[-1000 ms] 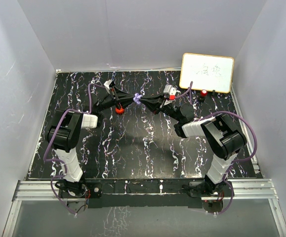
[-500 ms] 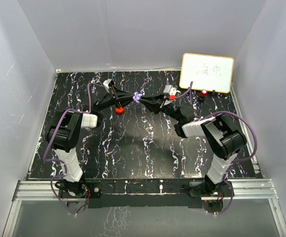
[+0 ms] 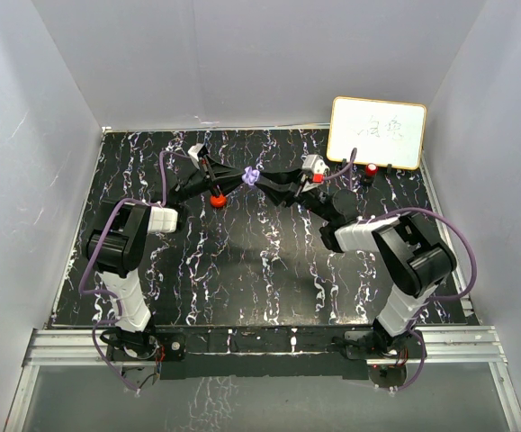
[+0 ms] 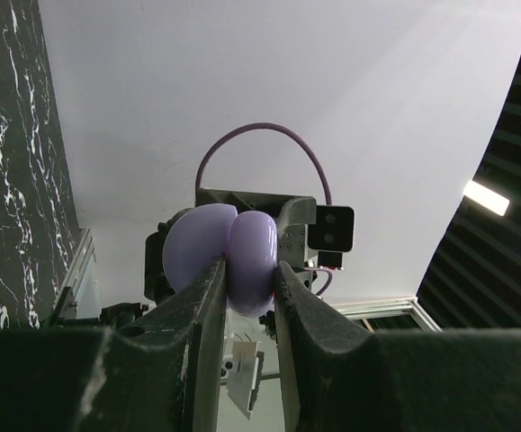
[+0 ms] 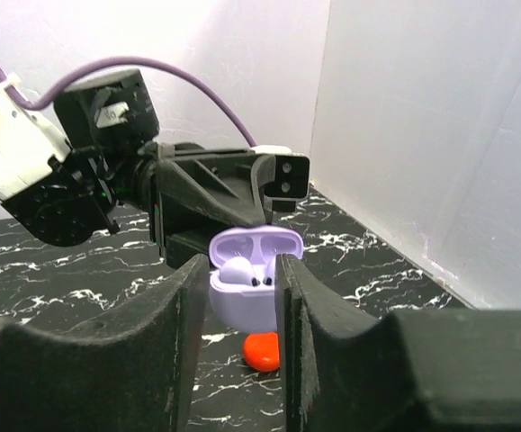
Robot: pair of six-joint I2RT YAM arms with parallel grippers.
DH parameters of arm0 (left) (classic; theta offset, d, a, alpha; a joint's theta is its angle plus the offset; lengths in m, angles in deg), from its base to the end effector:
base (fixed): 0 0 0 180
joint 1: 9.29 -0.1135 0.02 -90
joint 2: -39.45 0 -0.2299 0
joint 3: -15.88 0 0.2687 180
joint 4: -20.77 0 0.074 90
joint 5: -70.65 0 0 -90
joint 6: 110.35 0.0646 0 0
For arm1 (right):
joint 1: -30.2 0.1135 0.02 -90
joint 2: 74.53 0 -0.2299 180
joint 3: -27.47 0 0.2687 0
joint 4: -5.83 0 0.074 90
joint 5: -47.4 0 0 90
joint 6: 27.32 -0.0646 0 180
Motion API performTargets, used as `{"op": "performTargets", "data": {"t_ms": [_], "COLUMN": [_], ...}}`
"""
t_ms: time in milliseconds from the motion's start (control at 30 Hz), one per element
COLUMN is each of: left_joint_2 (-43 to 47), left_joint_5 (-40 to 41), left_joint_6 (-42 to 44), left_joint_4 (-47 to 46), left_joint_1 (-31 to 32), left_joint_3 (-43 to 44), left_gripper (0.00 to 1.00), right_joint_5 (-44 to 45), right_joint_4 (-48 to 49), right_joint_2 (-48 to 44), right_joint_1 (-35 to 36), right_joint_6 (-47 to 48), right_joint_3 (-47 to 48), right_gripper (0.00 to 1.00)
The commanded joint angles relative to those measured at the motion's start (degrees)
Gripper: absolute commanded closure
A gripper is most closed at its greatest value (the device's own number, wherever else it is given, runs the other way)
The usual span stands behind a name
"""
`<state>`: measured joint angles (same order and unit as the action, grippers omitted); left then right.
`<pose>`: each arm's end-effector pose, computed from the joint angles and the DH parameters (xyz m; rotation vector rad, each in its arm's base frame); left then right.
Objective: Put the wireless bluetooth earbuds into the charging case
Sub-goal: Place the earbud in the charging case.
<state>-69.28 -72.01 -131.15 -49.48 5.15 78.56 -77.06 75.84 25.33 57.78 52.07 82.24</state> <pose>0.3586 -0.1454 0.1842 -0.3322 1.7474 -2.2607 0.3061 0.2012 0.2033 -0.7166 1.0463 0.9190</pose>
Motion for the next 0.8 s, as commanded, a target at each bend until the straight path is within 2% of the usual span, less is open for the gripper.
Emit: {"op": "performTargets", "data": {"t_ms": [0, 100, 167, 233, 333, 433, 600, 767], "left_joint_2": [0.3, -1.5, -2.8, -4.0, -4.7, -4.7, -2.5, 0.9], "left_joint_5": [0.9, 0.8, 0.9, 1.4, 2.6, 4.3, 9.8, 15.1], "left_joint_6": [-1.4, -1.6, -2.2, -3.2, -2.8, -0.6, 4.5, 7.6], "left_joint_4": [-12.0, -13.4, -14.8, -16.7, -17.2, -15.1, -7.4, -0.5], "left_joint_1": [0.2, 0.2, 0.2, 0.2, 0.1, 0.1, 0.1, 0.3], "left_joint_3": [0.8, 0.3, 0.0, -0.4, -1.6, -3.1, -6.5, -9.4], "left_gripper": [1.0, 1.0, 1.0, 1.0, 1.0, 1.0, 1.0, 1.0], "right_joint_5": [0.8, 2.9, 5.8, 10.0, 17.0, 21.6, 30.4, 41.3], "right_joint_4": [3.6, 1.2, -5.8, -18.3, -40.0, -50.8, -54.0, -51.7], "right_joint_2": [-5.1, -7.3, -9.4, -11.8, -14.7, -16.6, -17.7, -15.2], "right_joint_1": [-0.3, -0.3, -0.3, -0.3, -0.1, 0.5, 4.9, 12.4], "right_joint_6": [0.5, 0.6, 0.7, 2.0, 2.9, 2.9, 7.2, 12.7], "right_joint_3": [-0.4, -1.1, -0.6, 1.5, 6.2, 7.1, 2.8, -0.1], "right_gripper": [0.64, 0.62, 0.62, 0.61, 0.52, 0.42, 0.37, 0.36]}}
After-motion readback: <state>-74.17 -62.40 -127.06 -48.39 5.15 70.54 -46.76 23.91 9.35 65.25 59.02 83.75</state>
